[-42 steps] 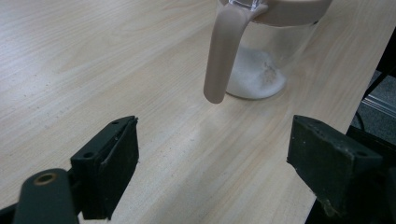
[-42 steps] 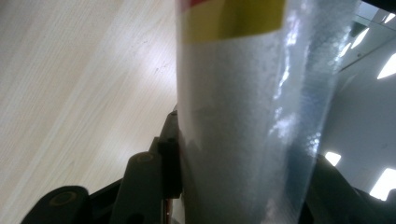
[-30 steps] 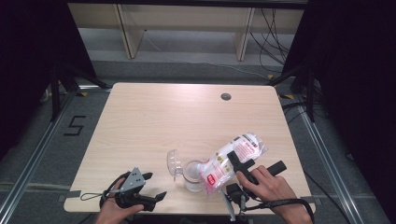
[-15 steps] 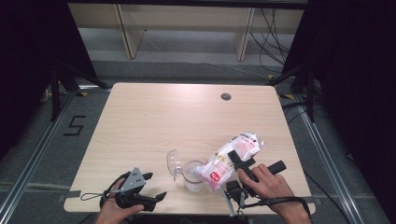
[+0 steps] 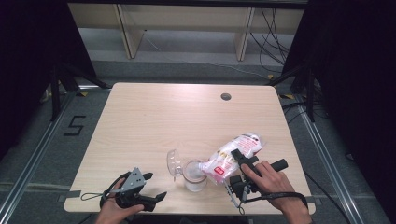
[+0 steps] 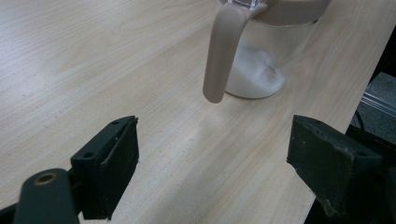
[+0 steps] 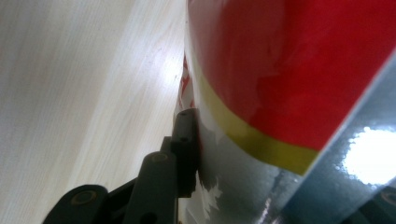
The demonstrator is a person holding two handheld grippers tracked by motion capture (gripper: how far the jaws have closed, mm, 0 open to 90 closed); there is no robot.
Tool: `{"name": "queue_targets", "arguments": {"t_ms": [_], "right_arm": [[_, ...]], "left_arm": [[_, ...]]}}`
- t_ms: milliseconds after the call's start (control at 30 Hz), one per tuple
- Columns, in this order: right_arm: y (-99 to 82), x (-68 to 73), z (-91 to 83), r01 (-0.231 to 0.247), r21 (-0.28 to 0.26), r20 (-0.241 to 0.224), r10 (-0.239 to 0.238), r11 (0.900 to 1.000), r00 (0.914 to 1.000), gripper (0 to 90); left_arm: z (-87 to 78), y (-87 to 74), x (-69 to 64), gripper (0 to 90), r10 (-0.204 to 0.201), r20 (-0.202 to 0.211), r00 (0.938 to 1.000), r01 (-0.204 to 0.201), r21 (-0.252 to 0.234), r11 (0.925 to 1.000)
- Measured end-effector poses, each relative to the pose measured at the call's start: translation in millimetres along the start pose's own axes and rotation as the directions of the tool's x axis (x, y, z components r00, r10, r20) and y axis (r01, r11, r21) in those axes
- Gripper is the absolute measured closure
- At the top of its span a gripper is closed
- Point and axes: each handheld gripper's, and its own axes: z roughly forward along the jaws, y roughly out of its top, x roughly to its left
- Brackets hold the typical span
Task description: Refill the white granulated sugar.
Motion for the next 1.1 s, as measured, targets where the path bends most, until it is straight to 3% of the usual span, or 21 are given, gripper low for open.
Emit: {"name": "queue_targets", "arguments": {"t_ms": [33,100,200,233,300,367,400,600,667,700,733,833,867,900,967,1000,1033,1100], "right_arm": [[0.0,2.4,-0.3,-0.035,-0.005,0.006,0.035,0.9994,0.9994,69.7],[1.4,-0.6,-2.1,0.003,0.01,-0.006,-0.003,0.9999,1.0,69.8],[2.9,-2.3,-2.9,0.01,-0.005,0.007,-0.01,0.9999,0.9999,70.0],[2.5,0.9,-3.8,-0.034,0.004,0.0,0.034,0.9994,0.9994,70.0],[3.5,-0.4,-4.2,0.005,0.001,0.014,-0.005,1.0,0.9999,70.1],[4.4,-1.1,-4.8,0.004,0.003,0.008,-0.004,1.0,1.0,70.2],[5.2,-3.1,-4.7,0.032,-0.001,0.011,-0.032,0.9995,0.9994,70.3],[5.0,-3.8,-4.3,0.039,-0.01,0.024,-0.039,0.9992,0.999,70.4],[4.0,-2.2,-5.2,0.021,0.011,0.003,-0.021,0.9997,0.9998,70.5],[3.8,-2.6,-4.9,0.036,0.011,0.007,-0.036,0.9993,0.9993,70.5],[3.2,-1.2,-5.1,0.02,0.015,0.011,-0.02,0.9997,0.9997,70.6],[3.0,-2.7,-4.9,0.047,0.006,0.024,-0.047,0.9989,0.9986,70.7],[3.2,-2.7,-5.2,0.047,0.01,0.026,-0.048,0.9988,0.9985,70.8],[2.9,-0.2,-5.8,0.012,0.022,0.021,-0.013,0.9997,0.9997,70.8],[2.9,-2.6,-5.8,0.041,0.013,0.027,-0.042,0.9991,0.9988,70.8],[2.7,0.0,-7.3,-0.001,0.03,0.019,0.001,0.9996,0.9998,70.9],[3.4,-3.0,-6.8,0.044,0.017,0.027,-0.045,0.9989,0.9986,70.9],[3.8,-2.6,-7.1,0.039,0.017,0.037,-0.04,0.9991,0.9985,70.9]], "left_arm": [[-0.1,0.1,-0.1,16.2,0.0,0.0,1.0,0.0,0.001,1.0],[0.0,-0.1,0.1,16.2,0.001,0.0,1.0,-0.001,0.0,1.0],[-0.2,0.1,0.2,16.1,0.0,0.0,1.0,0.0,0.001,1.0],[0.4,-0.1,0.1,16.1,-0.003,0.0,1.0,0.003,-0.006,1.0],[-0.2,0.1,0.1,16.1,0.0,-0.001,1.0,0.0,0.001,1.0],[-0.1,0.0,0.1,16.1,0.0,-0.001,1.0,0.0,-0.001,1.0],[-0.3,0.1,0.1,16.1,0.0,-0.001,1.0,0.0,0.0,1.0],[-0.3,0.2,0.1,16.1,-0.002,-0.001,1.0,0.002,-0.003,1.0],[-1.0,0.3,0.8,16.1,0.012,-0.009,0.9999,-0.012,0.006,0.9999],[-1.1,0.4,0.8,16.2,0.011,-0.009,0.9999,-0.011,0.007,0.9999],[-0.7,0.4,0.0,16.1,0.001,-0.006,1.0,-0.001,-0.001,1.0],[0.6,0.1,-0.8,16.2,-0.013,0.004,0.9999,0.013,-0.017,0.9998],[-0.6,0.3,1.0,16.2,0.01,-0.005,0.9999,-0.01,0.003,0.9999],[-0.2,0.1,0.8,16.1,0.008,-0.008,0.9999,-0.008,-0.003,1.0],[-0.1,0.4,-0.6,16.1,-0.01,0.0,1.0,0.01,-0.012,0.9999],[-0.1,0.4,-0.6,16.1,-0.011,0.0,0.9999,0.011,-0.013,0.9999],[-0.2,0.4,-0.7,16.1,-0.012,0.0,0.9999,0.012,-0.013,0.9998],[-0.1,0.3,-1.0,16.2,-0.012,0.0,0.9999,0.012,-0.013,0.9998]]}}
